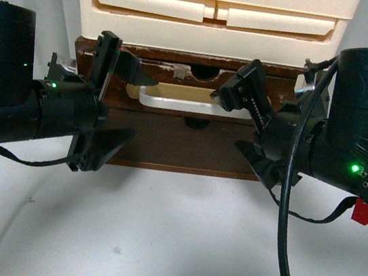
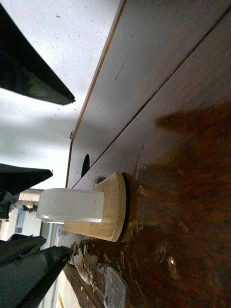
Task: Open drawer
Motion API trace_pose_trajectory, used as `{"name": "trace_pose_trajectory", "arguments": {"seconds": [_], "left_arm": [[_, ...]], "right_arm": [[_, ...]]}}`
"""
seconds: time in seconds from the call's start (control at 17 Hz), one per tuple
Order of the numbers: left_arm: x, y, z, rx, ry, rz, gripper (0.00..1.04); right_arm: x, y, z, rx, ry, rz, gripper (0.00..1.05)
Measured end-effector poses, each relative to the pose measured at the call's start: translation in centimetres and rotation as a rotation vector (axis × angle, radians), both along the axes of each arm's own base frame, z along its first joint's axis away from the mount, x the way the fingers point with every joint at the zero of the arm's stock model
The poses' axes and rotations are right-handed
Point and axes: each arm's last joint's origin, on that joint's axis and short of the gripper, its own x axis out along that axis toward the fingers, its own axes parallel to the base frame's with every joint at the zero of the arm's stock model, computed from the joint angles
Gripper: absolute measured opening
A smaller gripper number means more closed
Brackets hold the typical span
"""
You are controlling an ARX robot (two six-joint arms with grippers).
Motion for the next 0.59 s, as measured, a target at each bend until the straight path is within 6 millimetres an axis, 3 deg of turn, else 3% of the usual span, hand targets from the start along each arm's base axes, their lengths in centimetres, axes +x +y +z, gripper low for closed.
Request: {"name": "trace_pose_trajectory", "arguments": {"seconds": [0.18,0.41,0.47,0.53,0.59], "left_arm": [[0.3,-0.2,0.0,-0.023,-0.002,0.010,0.65],[0.8,-0.3,0.2,-0.034,-0.004,0.008,0.29],[0.9,-0.2,0.3,-0.048,0.002,0.012,0.16],[0.9,-0.1,0.3,-0.068,0.007,0.016,0.14],[0.7,-0.1,0.3,-0.071,0.008,0.017,0.14]], "right_arm": [[0.6,0.9,-0.2,-0.007,0.008,0.001,0.93],[1.2,1.5,-0.2,-0.012,0.010,-0.007,0.60],[1.4,2.0,0.1,-0.012,-0.002,-0.009,0.42],[1.3,2.3,0.1,0.083,0.064,-0.039,0.27],[1.0,2.3,-0.1,0.140,0.091,-0.064,0.23]]}}
